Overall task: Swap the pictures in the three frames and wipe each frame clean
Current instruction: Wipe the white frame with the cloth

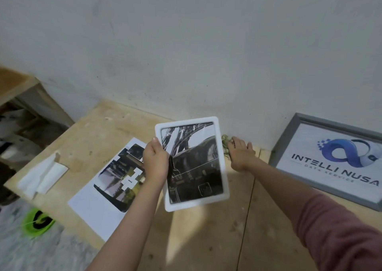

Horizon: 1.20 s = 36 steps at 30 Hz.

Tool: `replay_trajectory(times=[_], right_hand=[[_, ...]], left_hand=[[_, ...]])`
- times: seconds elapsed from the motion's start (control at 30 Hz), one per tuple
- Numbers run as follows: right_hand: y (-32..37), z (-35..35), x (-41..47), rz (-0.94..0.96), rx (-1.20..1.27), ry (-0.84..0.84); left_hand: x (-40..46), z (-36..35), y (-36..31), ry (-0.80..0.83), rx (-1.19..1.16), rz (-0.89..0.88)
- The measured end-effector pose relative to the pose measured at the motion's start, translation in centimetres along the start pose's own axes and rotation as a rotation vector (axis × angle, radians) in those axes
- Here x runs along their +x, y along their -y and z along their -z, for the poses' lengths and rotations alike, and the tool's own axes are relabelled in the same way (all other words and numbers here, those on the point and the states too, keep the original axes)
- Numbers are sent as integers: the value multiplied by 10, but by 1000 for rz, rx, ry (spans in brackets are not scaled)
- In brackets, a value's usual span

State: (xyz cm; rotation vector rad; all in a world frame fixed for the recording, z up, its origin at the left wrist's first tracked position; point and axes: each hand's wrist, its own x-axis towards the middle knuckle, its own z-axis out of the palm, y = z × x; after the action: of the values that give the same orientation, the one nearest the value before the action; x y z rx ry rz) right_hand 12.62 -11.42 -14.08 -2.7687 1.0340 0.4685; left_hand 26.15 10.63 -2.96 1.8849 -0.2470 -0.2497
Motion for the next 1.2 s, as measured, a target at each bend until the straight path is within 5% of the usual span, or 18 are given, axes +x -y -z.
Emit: replay_trajectory(times=[0.1, 0.17, 0.27, 0.33, 0.4, 0.6, 0.77, 1.2], right_hand=[[3, 9, -1, -1, 27, 19], [3, 22, -8, -14, 234, -128], [9, 47, -32, -158, 1021, -301], [16, 65, -58, -153, 1480, -171], [18, 75, -86, -73, 1671, -58], [11, 76, -133, -30, 1462, -47], [-14, 81, -166, -60, 1569, -104], [-169, 67, -309, -148, 1540, -440]], left_hand=[[1, -2, 0, 25, -16, -21], [2, -3, 0, 35, -37, -10], [1, -6, -3, 47, -71, 12], [-3, -9, -9, 63, -101, 16], [-8, -12, -17, 77, -134, 7], [-36, -30, -46, 145, -236, -31], [-78, -45, -75, 194, -293, -59], [-249, -115, -77, 698, -147, 4]])
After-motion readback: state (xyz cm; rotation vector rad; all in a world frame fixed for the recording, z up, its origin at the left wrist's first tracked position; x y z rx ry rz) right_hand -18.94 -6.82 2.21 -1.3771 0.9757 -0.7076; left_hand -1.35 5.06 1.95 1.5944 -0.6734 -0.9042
